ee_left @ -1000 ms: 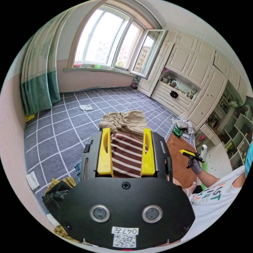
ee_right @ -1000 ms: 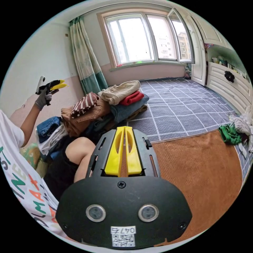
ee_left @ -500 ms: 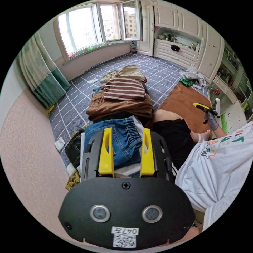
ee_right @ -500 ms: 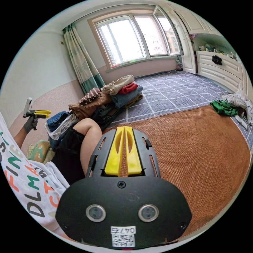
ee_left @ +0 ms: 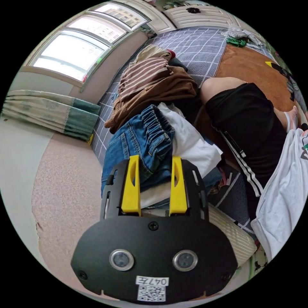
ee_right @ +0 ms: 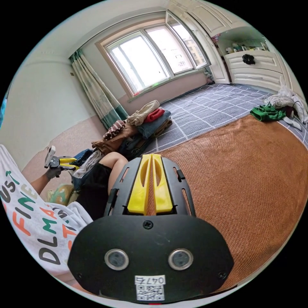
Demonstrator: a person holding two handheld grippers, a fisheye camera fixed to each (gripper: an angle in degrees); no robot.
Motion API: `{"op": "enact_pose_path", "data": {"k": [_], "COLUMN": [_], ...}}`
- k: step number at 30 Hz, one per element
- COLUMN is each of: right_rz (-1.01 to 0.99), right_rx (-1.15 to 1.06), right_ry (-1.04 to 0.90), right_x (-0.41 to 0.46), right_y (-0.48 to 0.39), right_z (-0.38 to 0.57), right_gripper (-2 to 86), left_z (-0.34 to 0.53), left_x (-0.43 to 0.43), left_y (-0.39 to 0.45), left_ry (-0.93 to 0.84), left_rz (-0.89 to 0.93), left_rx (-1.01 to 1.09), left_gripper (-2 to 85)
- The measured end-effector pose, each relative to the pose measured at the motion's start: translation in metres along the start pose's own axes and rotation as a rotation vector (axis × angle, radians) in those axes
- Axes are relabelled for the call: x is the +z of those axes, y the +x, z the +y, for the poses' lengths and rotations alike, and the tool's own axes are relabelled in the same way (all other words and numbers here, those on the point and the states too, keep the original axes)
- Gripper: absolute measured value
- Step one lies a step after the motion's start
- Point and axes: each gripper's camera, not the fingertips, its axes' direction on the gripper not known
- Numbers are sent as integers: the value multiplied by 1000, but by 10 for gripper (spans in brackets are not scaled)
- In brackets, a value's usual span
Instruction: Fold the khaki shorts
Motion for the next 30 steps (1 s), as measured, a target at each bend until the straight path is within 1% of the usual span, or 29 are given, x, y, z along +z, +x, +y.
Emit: {"op": "enact_pose_path", "data": {"k": [6,11,14,15,17,19,21,22,24,25,27,28,30], "right_rz": [-1,-5,-11,-11,-9,-5,-5,-7,-8,-7,-1,4,8], "right_rx": [24,48,62,63,61,62,70,76,85,88,92,95,103], "right_ry": [-3,-2,-2,-4,-8,-6,0,4,9,11,11,12,10], "right_x": [-1,0,2,3,3,2,1,0,-1,-1,-2,-2,-1], "right_y": [0,0,-1,-1,-5,-7,-7,-7,-8,-10,-12,-14,-16], "right_z": [22,41,50,51,56,60,63,66,69,72,75,78,83], "right_gripper": [-12,-12,-12,-12,-12,-12,-12,-12,-12,-12,-12,-12,-12], "left_z": [-16,-15,-19,-19,-21,-17,-1,4,27,33,51,54,51], "left_x": [-22,-33,-32,-35,-42,-52,-70,-75,-98,-105,-136,-143,-164], "left_y": [-14,-21,-19,-17,-26,-50,-95,-105,-137,-143,-160,-161,-157], "left_ry": [-49,-76,-101,-110,-109,-69,34,58,173,208,375,418,559], "left_rz": [69,90,46,11,17,84,184,198,227,240,327,354,463], "left_rx": [75,140,172,187,154,52,-137,-179,-319,-351,-453,-470,-487], "left_gripper": [142,138,127,108,83,68,57,56,52,52,50,50,49]}}
